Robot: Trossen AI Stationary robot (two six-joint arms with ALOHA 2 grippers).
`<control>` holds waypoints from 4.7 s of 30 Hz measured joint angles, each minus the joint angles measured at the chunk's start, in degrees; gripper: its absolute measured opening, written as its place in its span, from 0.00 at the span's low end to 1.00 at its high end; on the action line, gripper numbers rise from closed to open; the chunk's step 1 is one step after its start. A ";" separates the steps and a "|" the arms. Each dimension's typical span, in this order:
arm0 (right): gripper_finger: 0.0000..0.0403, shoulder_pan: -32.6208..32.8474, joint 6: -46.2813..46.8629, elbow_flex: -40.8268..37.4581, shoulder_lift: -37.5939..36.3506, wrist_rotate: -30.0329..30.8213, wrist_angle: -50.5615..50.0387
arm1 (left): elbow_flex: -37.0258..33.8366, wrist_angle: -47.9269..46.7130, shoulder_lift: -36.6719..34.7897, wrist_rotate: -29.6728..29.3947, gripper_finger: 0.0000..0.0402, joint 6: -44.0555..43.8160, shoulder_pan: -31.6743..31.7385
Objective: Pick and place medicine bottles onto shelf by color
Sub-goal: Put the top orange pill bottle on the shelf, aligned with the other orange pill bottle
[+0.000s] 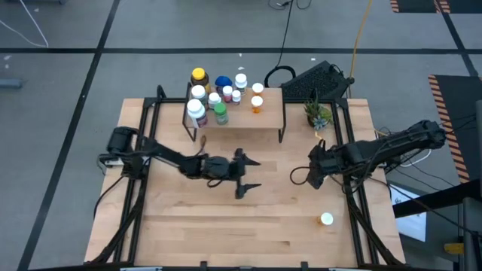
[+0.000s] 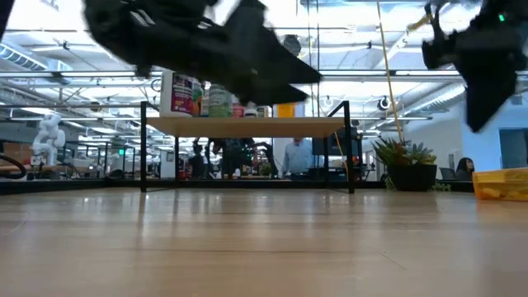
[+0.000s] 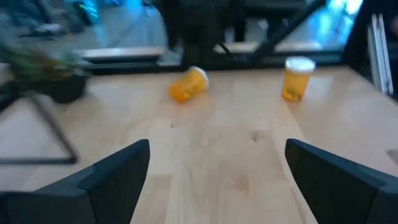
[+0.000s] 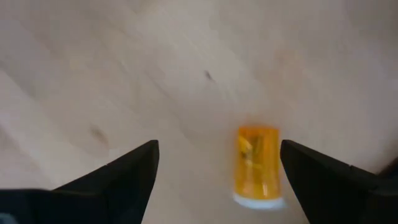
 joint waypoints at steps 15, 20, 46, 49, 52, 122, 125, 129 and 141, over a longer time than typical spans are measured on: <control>0.79 6.33 -12.40 9.22 -10.55 12.58 15.55 | 52.60 -31.92 28.46 18.77 0.94 16.39 8.24; 0.79 7.78 -15.71 9.18 -11.81 14.07 17.67 | 68.10 -33.87 39.29 22.04 0.94 19.26 8.69; 0.79 9.86 -16.42 7.18 -10.81 17.95 17.21 | 84.90 -30.22 55.14 24.01 0.94 18.62 9.96; 0.79 9.86 -15.90 7.12 -10.79 16.70 16.48 | 84.90 -32.14 55.14 20.76 0.94 18.69 9.89; 0.79 9.86 -15.03 7.10 -10.83 16.63 15.86 | 84.85 -35.51 54.05 16.66 0.94 18.63 9.66; 0.49 5.15 1.18 -13.69 6.20 -4.19 18.76 | 19.87 -24.64 9.08 5.61 0.56 18.53 3.23; 0.48 4.19 -0.90 -13.67 6.45 -4.91 29.21 | 19.96 -20.09 10.57 9.31 0.61 23.80 2.57; 0.48 2.81 -3.54 -13.65 7.32 -7.90 41.65 | 21.28 -18.92 13.79 9.80 0.73 26.13 1.53; 0.48 0.20 -4.76 -13.63 13.34 -15.28 53.20 | 29.94 -25.80 21.54 6.55 0.91 35.21 -0.59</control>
